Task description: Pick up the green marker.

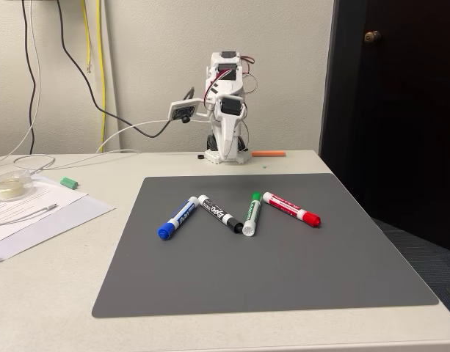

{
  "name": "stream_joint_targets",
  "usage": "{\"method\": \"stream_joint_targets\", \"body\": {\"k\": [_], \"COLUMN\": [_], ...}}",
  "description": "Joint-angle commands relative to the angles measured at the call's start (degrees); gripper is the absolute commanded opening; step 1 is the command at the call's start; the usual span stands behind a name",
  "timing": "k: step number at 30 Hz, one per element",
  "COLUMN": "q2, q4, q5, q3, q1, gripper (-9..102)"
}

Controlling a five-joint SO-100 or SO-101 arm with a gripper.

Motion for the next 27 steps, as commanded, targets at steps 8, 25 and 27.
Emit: {"method": "stream_joint_targets", "body": {"k": [8,25,27], "q2": [-10.99,-23.99,-25.05], "q4": [-9.49,-5.63,-4.66], "q5": [-2.29,-34.19,-36.39], "q3": [-8.35,-13.62,-13.62], "q1": [-1.49,-8.7,-8.88], "gripper": [0,3,6]}}
